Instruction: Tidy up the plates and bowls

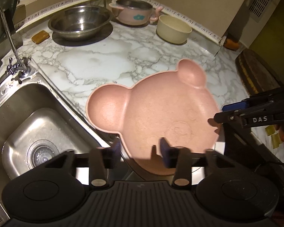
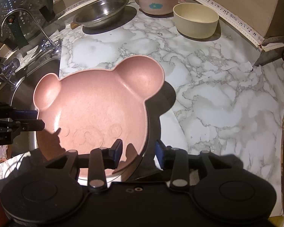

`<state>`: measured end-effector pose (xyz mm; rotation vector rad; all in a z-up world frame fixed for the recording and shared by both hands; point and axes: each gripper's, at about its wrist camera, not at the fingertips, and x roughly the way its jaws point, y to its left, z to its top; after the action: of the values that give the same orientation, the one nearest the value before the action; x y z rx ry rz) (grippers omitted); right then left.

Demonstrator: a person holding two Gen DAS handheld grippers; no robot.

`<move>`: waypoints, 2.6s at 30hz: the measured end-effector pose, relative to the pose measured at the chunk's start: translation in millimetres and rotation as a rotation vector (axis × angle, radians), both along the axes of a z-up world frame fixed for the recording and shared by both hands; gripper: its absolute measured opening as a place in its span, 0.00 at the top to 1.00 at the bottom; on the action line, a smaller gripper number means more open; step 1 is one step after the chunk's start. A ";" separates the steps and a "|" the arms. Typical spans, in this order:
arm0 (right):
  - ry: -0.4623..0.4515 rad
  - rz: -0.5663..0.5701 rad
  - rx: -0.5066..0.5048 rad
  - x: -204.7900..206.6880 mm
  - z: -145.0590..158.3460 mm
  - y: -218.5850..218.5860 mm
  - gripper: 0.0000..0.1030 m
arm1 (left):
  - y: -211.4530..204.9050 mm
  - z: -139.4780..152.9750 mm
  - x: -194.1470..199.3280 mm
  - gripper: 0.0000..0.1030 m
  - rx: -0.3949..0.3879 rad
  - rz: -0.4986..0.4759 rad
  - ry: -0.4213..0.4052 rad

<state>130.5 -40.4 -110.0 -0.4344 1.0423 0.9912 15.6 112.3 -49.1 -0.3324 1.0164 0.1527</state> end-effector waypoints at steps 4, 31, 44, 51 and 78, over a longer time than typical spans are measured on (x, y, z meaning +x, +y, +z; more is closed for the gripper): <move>0.003 0.014 0.009 0.1 5.1 1.8 0.59 | -0.8 13.9 -1.4 0.39 0.029 -0.011 -0.038; -0.091 0.123 0.134 52.4 81.6 67.2 0.16 | 69.6 48.3 95.4 0.26 0.093 0.207 -0.146; -0.127 0.138 0.145 115.3 99.9 126.5 0.09 | 147.5 28.1 159.1 0.25 0.034 0.374 -0.076; -0.079 0.068 0.181 159.7 100.0 166.7 0.09 | 205.0 -0.1 176.4 0.26 -0.037 0.542 -0.035; 0.190 0.048 0.064 165.4 3.3 308.0 0.68 | 264.1 -58.1 199.3 0.63 -0.123 0.681 0.036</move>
<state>295.9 267.6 -106.8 -0.3182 1.1709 1.1223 214.9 376.4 -107.2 -0.7836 0.9172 0.7136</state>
